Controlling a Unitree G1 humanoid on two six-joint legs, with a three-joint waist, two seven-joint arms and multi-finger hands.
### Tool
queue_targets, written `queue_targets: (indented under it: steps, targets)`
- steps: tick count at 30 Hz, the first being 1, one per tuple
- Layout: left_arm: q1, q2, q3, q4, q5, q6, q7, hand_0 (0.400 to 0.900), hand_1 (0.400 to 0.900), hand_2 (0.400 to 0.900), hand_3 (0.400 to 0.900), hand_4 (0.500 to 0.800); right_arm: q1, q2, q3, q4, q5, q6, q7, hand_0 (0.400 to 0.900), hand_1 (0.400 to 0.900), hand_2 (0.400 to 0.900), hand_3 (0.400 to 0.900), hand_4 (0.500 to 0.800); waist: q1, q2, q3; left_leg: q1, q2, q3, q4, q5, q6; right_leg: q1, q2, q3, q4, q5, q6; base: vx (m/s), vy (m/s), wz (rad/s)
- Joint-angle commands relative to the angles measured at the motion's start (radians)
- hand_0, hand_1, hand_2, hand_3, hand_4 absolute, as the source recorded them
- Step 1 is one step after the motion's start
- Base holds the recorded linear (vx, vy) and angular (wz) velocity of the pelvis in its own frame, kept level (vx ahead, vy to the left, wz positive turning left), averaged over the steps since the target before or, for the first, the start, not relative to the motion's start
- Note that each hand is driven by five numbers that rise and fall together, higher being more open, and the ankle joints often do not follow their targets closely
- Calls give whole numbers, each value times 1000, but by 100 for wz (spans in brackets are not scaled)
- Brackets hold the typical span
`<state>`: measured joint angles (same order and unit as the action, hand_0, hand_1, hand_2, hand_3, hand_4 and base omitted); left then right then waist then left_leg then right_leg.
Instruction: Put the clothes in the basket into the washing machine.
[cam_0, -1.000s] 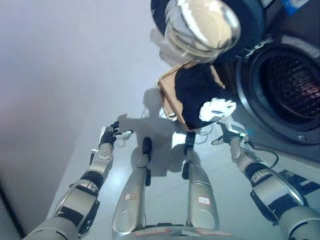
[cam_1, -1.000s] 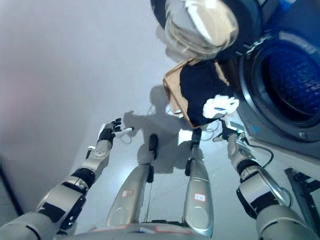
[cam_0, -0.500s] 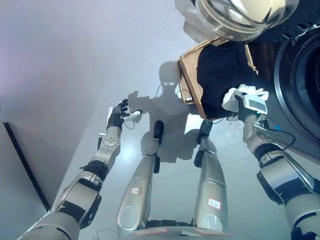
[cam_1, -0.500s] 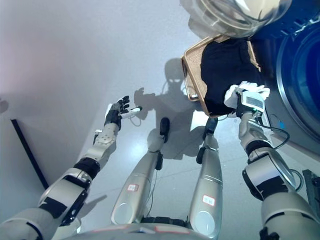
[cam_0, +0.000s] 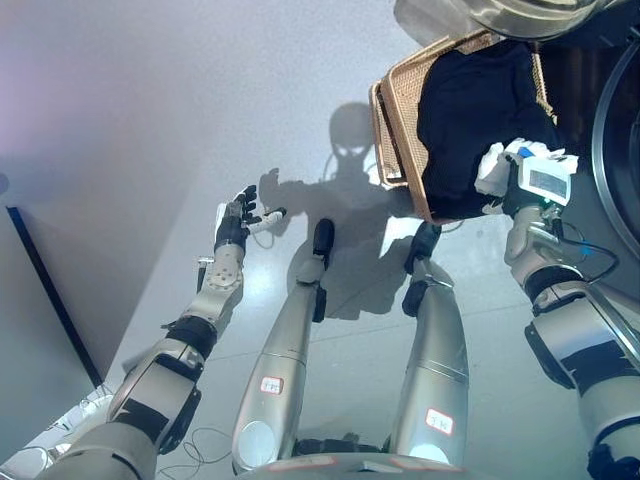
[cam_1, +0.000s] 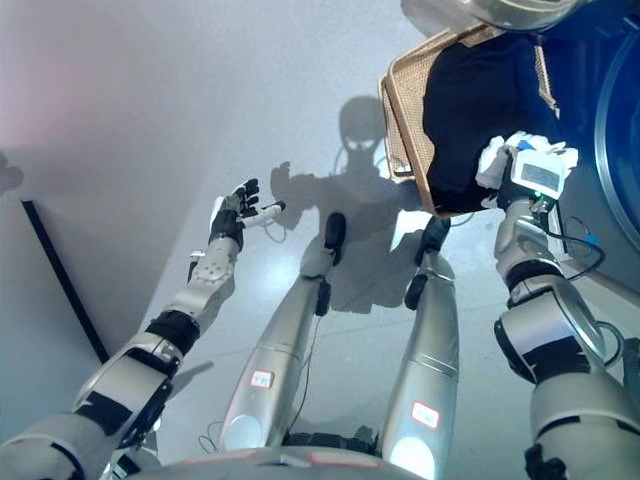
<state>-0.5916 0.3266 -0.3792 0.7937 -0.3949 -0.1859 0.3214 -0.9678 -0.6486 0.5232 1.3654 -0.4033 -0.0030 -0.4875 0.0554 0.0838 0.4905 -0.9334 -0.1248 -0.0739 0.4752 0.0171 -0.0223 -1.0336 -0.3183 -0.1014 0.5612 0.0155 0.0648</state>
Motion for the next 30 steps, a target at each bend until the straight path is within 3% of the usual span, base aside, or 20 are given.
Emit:
queue_targets:
  steps: [1, 2, 3, 4, 5, 21, 30]
  targets:
    - [80, 39, 31, -62, -32, -54, 38, 900, 900, 900, 900, 800, 14, -106, 19, 35, 30, 33, -45, 900, 900, 900, 900, 800, -5, 43, -57, -61, 46, -35, 130, -122, -60, -20, -29, 76, 120, -30, 81, 5, -10, 6]
    - [85, 40, 30, -78, -29, -54, 40, 900, 900, 900, 900, 800, 17, -109, 16, 37, 33, 33, -42, 900, 900, 900, 900, 800, -4, 46, -58, -72, 47, -36, 141, -126, -60, -33, -31, 79, 137, -38, 79, 17, -3, 5]
    - [88, 40, 29, -83, -28, -55, 39, 900, 900, 900, 900, 800, 16, -112, 14, 42, 36, 34, -36, 639, 639, 639, 639, 644, -1, 48, -60, -78, 46, -36, 149, -129, -59, -41, -34, 77, 150, -45, 78, 20, -4, 4]
    - [96, 40, 31, -81, -28, -54, 38, 900, 900, 900, 900, 800, 14, -113, 16, 44, 37, 34, -33, 639, 639, 639, 639, 644, -1, 48, -61, -82, 49, -35, 155, -132, -61, -46, -33, 81, 158, -49, 76, 0, 0, 0]
    - [103, 41, 32, -83, -30, -54, 39, 900, 900, 900, 900, 800, 12, -113, 17, 43, 39, 33, -30, 400, 400, 400, 400, 500, -1, 47, -62, -88, 51, -33, 164, -135, -60, -51, -32, 81, 166, -52, 75, 0, 0, 0]
    - [117, 33, 38, -69, -16, -56, 48, 900, 900, 900, 900, 800, 32, -88, -29, 41, 108, 17, -25, 400, 400, 400, 400, 500, 0, 34, -90, -75, 51, -30, 149, -133, -57, -43, -23, 72, 155, -59, 73, 2, -1, 0]
    - [97, 22, 73, 42, -15, -55, 53, 900, 900, 900, 900, 800, 71, -36, -112, -17, 277, -36, 12, 400, 400, 400, 400, 500, -15, -4, -112, 78, 62, -30, 16, -100, -56, 125, -4, 35, 5, -13, 85, 58, -27, -5]
